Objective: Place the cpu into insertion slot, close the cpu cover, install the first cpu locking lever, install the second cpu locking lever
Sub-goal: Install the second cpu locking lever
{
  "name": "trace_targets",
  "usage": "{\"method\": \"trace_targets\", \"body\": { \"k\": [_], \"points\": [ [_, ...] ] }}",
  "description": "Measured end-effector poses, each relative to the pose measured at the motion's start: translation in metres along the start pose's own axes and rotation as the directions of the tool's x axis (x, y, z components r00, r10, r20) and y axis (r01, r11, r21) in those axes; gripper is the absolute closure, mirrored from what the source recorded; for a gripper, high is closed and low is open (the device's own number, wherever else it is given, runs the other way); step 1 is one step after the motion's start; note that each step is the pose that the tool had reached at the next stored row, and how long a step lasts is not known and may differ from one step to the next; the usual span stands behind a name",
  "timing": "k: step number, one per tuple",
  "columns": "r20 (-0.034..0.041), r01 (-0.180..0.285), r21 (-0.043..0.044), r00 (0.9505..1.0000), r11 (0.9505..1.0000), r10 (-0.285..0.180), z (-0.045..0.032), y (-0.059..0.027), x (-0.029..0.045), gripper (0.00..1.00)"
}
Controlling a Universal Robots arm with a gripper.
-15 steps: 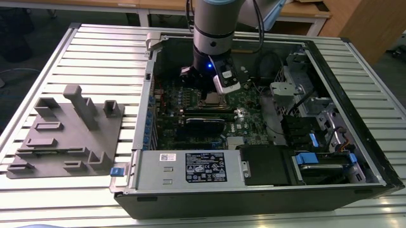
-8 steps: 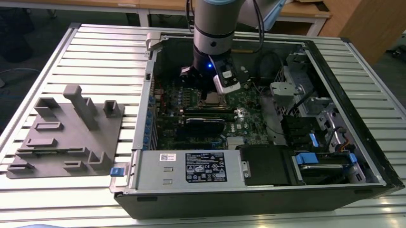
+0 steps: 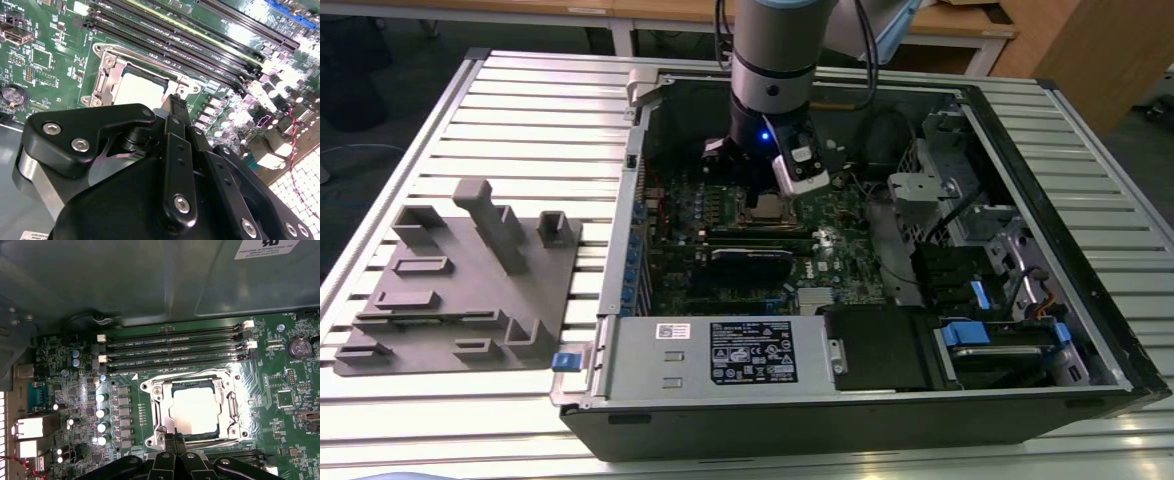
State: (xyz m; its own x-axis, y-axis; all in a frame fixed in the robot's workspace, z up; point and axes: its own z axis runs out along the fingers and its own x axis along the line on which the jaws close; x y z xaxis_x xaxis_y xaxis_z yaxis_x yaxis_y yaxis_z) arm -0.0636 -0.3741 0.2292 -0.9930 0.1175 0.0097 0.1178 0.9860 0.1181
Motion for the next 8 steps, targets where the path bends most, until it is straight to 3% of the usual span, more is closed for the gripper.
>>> {"method": "trace_targets", "body": {
  "k": [8],
  "points": [
    [0.0001, 0.0, 0.0002, 1.0, 1.0, 0.0, 0.0019, 0.0103, -0.0004, 0.89]
  ]
}}
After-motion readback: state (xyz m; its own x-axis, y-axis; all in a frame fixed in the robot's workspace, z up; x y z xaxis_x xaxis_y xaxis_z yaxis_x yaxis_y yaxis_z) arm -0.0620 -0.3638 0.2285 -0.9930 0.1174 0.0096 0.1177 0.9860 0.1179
